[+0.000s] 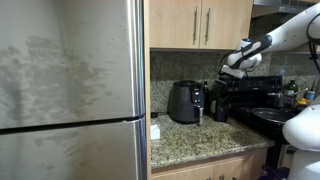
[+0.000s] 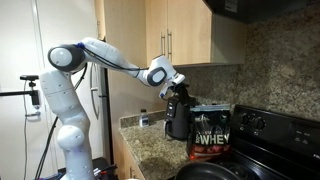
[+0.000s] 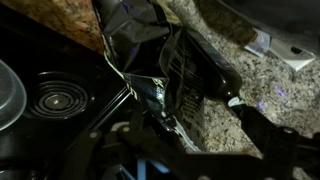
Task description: Move the packet of whey to the left side of the countertop
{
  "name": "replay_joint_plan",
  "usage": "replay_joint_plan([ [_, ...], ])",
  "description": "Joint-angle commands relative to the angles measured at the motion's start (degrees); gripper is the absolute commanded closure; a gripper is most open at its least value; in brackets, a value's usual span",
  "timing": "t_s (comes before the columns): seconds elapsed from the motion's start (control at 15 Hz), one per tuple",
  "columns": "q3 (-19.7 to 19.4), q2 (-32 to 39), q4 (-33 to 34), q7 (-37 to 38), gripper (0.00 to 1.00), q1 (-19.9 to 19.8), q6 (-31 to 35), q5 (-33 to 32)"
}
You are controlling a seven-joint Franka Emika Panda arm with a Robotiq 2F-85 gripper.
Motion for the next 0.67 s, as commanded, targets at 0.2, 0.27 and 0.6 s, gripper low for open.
replay_joint_plan([
  [0.2, 1.40, 12.54, 10.08, 20.23, 0.00, -5.29, 6.17, -21.76],
  [0.27, 0.91, 10.30, 5.99, 17.15, 0.00, -4.12, 8.41, -18.06],
  [0.6, 1.40, 14.14, 10.16, 15.01, 0.00, -3.88, 3.57, -16.36],
])
